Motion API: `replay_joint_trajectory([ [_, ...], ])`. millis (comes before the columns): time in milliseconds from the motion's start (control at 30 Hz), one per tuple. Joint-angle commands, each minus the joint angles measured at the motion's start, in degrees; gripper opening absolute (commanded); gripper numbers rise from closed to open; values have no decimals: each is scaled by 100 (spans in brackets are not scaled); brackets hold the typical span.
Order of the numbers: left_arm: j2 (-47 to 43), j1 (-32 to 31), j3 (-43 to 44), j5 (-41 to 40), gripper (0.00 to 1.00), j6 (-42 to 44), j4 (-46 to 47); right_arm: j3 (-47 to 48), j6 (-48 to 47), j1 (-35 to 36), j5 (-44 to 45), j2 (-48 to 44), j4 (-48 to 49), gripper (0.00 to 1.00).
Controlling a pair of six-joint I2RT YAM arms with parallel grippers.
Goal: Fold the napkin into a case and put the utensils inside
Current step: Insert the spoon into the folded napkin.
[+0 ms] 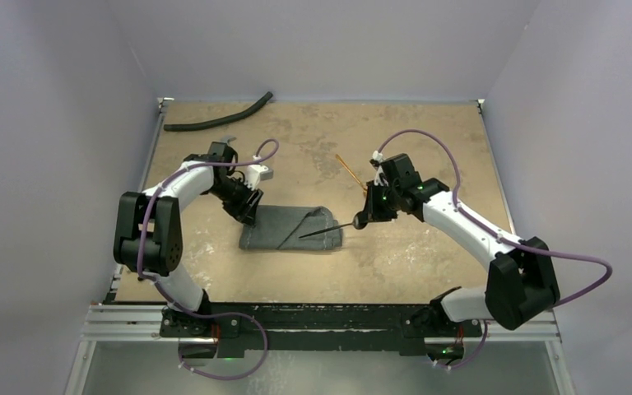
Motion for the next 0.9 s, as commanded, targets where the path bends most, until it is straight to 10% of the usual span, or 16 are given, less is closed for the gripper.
replay_joint_trajectory([
  [0, -197, -11, -32, 36, 41, -143, 357, -34, 303, 3, 121, 42, 395, 0],
  [867, -224, -12, -446, -32, 37, 75, 433, -250, 1513, 793, 270, 596, 1602, 0],
])
